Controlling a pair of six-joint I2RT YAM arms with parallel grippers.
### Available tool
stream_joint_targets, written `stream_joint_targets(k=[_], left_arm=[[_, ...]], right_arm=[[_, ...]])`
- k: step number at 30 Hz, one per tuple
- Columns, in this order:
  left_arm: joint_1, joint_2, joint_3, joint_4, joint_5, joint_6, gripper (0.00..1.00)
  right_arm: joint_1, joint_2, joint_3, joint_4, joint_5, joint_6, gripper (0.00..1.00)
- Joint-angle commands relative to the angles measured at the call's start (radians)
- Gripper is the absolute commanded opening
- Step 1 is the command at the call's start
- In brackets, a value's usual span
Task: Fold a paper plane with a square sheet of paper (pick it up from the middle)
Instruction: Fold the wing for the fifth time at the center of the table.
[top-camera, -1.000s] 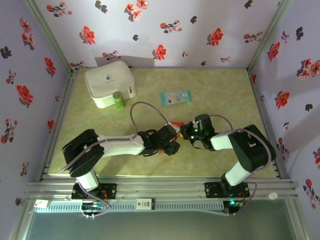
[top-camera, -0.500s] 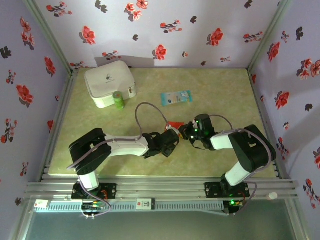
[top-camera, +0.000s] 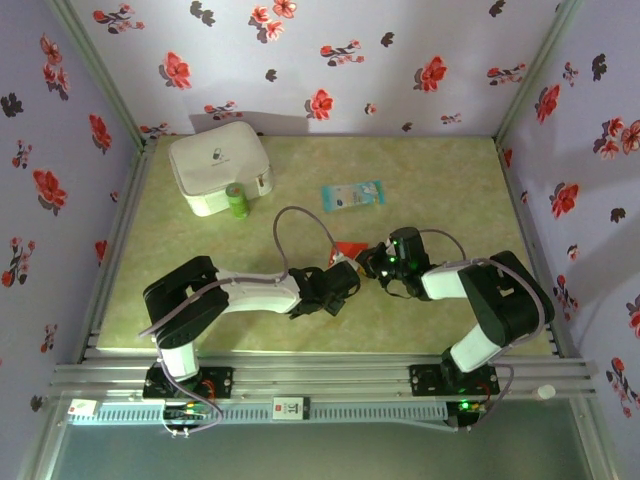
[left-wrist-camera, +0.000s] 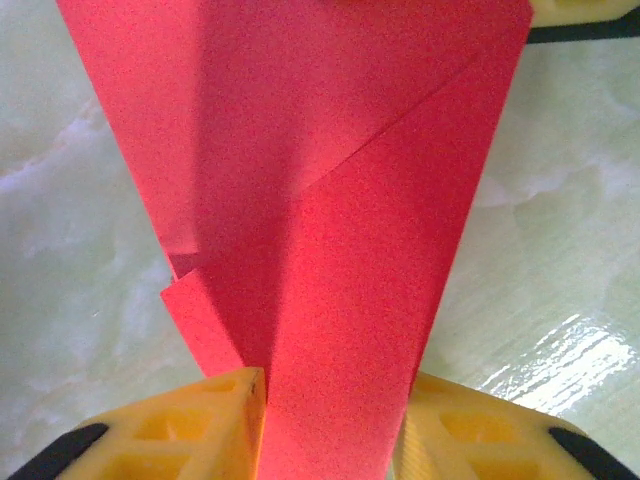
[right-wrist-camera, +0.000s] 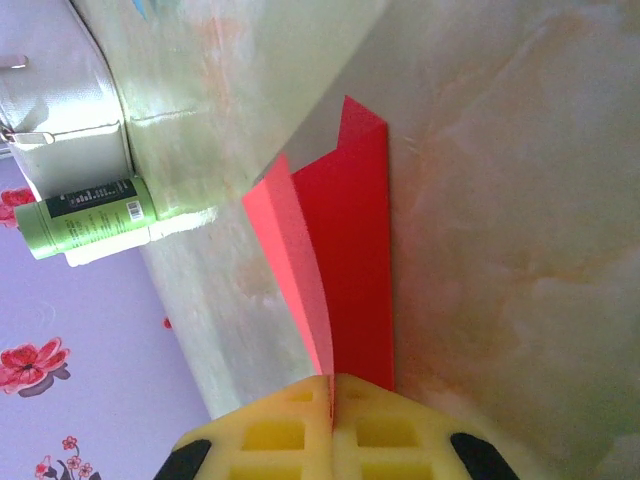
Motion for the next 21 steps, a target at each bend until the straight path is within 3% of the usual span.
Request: stream_joint_targets(k=[1, 21], left_arm=[[-0.009, 0.018, 0.021, -0.019, -0.041, 0.014, 0.31], [-0.017, 0.026, 0.026, -0.038, -0.081, 0.036, 0.28]], right_arm=[[0.006, -0.021, 0.018, -0.009, 0.003, 0.011, 0.02], [0.006, -0.034, 0.018, -0.022, 0.005, 0.005, 0.02]])
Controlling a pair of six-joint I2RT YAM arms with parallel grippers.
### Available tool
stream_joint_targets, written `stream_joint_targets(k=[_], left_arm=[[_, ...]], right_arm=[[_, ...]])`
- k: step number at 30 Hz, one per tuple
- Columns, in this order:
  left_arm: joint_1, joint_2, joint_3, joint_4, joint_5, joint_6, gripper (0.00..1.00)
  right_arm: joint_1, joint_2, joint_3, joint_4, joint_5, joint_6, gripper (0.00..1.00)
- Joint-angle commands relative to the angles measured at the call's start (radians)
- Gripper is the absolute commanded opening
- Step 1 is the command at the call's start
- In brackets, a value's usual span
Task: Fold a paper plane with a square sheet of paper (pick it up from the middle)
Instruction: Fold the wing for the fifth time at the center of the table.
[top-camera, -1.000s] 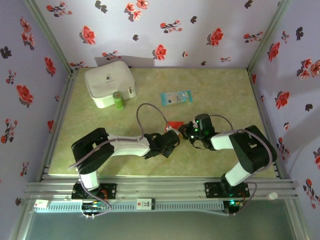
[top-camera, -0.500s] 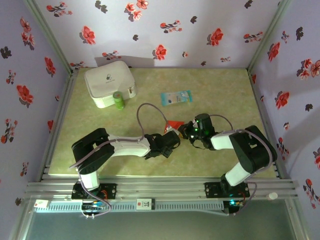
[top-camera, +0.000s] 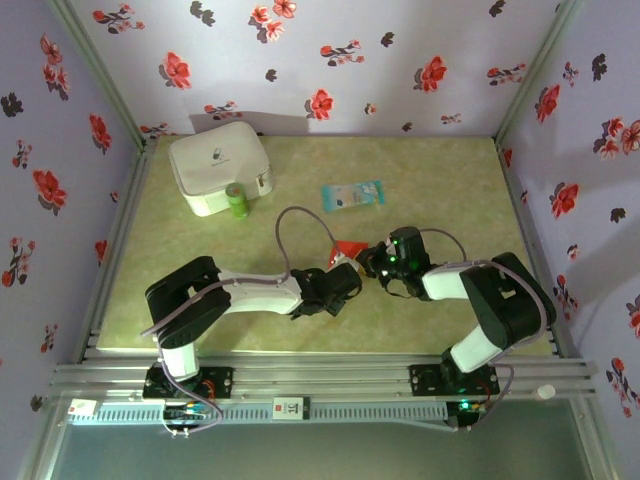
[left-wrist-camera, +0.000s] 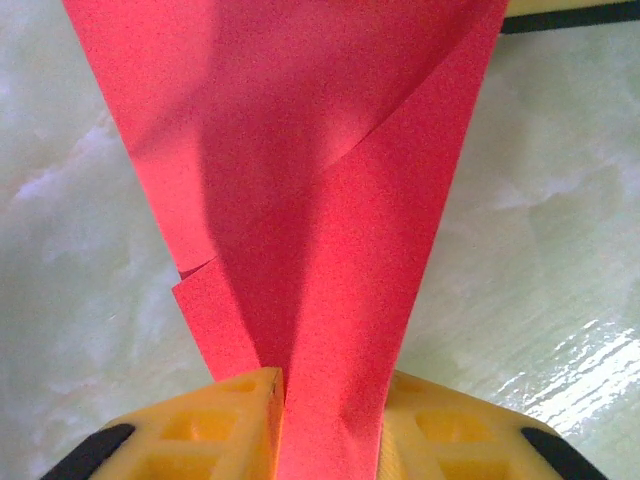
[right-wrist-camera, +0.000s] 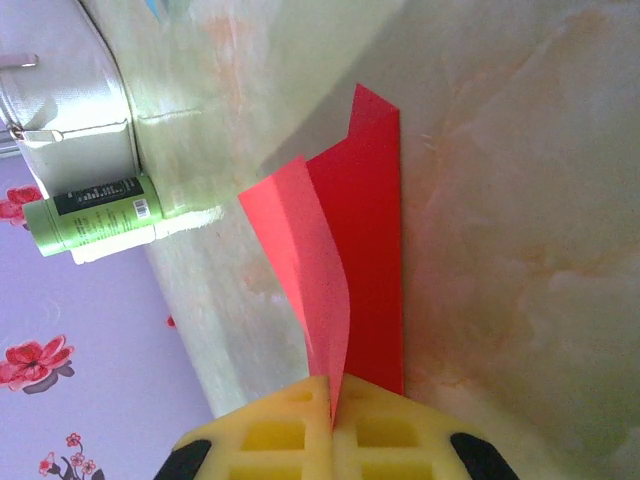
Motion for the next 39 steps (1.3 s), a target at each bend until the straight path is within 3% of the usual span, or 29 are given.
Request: stream_joint_targets(k=[1, 9, 18, 22, 27, 39], left_arm=[[-0.007, 0.016, 0.019, -0.031, -0.042, 0.021, 0.27], [-0.008, 0.016, 0.022, -0.036, -0.057, 0.032, 0.29], [-0.008, 0.016, 0.021, -0.027, -0.058, 0.030, 0.16], [-0.008, 0.018, 0.018, -0.023, -0.057, 0.018, 0.13], [-0.008, 0.020, 0.013, -0.019, -0.048, -0.015, 0.14], [0.002, 0.028, 0.008, 0.032, 0.020, -0.065, 0.15]], right_arm=[[0.006, -0.019, 0.018, -0.014, 0.005, 0.005, 0.02], [0.006, -0.020, 0.019, -0.015, 0.004, 0.006, 0.02], [0.006, -0.023, 0.018, -0.016, 0.002, 0.000, 0.04], [0.003, -0.039, 0.019, -0.060, 0.012, -0.032, 0.13], [-0.005, -0.106, 0.041, -0.248, 0.067, -0.136, 0.31], [-0.059, -0.270, 0.014, -0.532, 0.166, -0.285, 0.38]])
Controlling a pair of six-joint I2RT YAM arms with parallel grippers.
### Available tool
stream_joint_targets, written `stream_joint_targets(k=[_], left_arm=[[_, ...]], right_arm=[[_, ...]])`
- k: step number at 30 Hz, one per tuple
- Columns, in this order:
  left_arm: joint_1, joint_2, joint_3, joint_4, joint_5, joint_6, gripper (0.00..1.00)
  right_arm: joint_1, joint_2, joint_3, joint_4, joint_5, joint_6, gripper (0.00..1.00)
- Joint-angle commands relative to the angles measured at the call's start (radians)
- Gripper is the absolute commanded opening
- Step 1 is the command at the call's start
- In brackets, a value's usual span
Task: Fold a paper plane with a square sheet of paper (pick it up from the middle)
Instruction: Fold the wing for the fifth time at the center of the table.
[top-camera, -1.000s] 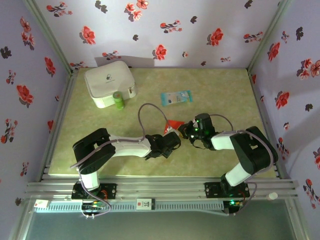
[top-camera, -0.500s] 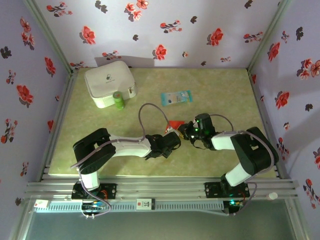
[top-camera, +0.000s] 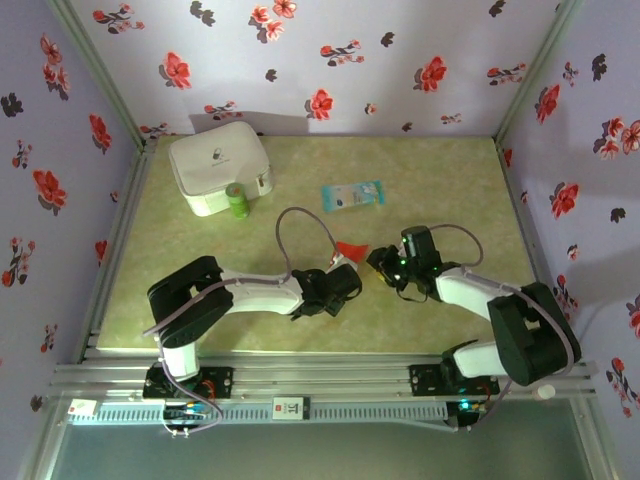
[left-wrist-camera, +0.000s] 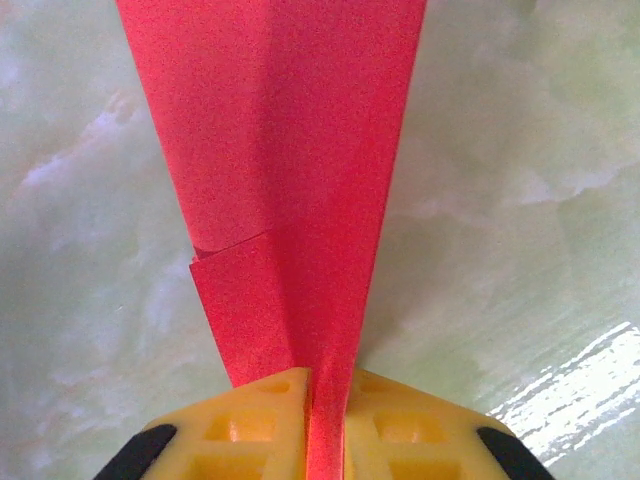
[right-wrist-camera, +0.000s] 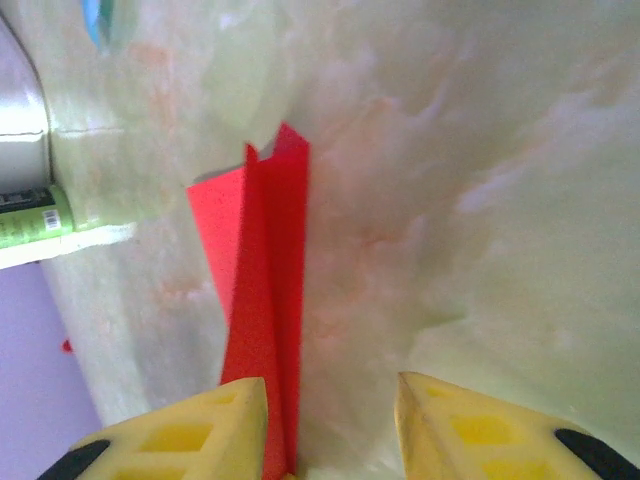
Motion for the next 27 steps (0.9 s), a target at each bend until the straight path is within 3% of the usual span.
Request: stream_joint_targets(k=[1, 19, 27], left_arm=[[0.006, 0.015, 0.004, 0.036, 0.037, -0.039, 0.15], [0.114, 0.035, -0.031, 0.121, 0.329, -0.090, 0.15], [0.162, 0.047, -0.030, 0.120, 0.407, -0.096, 0.16]], right_arm=[[-0.012, -0.050, -0.015, -0.106, 0.051, -0.068, 0.39], [-0.012, -0.087, -0.002, -0.150, 0.002, -0.116, 0.39], [-0.005, -0.066, 0.000, -0.109, -0.046, -0.126, 0.40]])
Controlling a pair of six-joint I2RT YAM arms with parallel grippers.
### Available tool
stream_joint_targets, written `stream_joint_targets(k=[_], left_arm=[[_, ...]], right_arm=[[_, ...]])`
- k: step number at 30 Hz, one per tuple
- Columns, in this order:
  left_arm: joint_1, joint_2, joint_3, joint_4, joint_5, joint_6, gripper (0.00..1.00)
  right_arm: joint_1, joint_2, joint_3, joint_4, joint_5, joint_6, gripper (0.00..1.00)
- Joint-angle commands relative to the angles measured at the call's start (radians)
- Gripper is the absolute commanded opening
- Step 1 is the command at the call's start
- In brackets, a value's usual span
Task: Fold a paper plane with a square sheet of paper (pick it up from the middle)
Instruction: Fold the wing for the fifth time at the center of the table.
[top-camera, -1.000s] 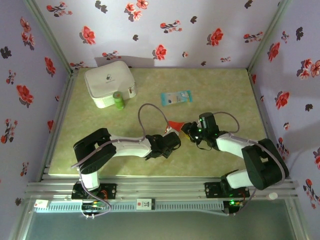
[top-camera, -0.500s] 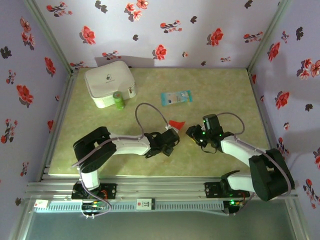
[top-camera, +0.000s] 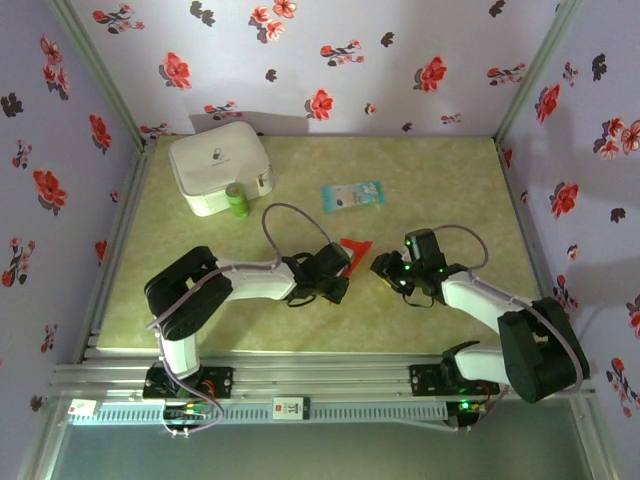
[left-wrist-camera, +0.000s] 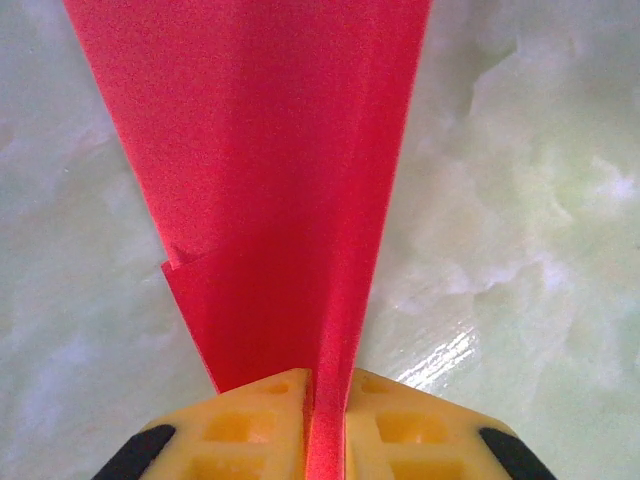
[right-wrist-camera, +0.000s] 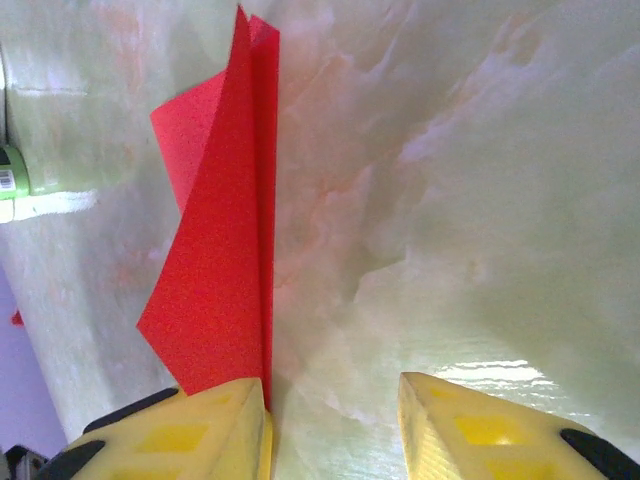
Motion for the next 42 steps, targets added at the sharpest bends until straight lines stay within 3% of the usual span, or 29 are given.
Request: stream_joint_targets(k=[1, 6, 17, 31, 42], left_arm=[[0.021, 0.036, -0.018, -0.009, 0.062, -0.016, 0.16], [0.032, 0.040, -0.020, -0.002, 0.091, -0.018, 0.17], [0.057, 0.052, -0.043, 0.041, 0.167, -0.036, 0.15], [0.061, 0.048, -0.058, 0.070, 0.184, -0.043, 0.12], [0.063, 0.029, -0.061, 0.091, 0.202, -0.039, 0.18]], right_arm=[[0.003, 0.015, 0.006, 0.023, -0.035, -0.028, 0.40], [0.022, 0.028, 0.018, 0.046, -0.070, -0.050, 0.38], [0.059, 0.082, 0.038, 0.121, -0.129, -0.089, 0.23], [0.063, 0.106, 0.036, 0.140, -0.147, -0.089, 0.23], [0.071, 0.133, 0.055, 0.154, -0.159, -0.088, 0.22]])
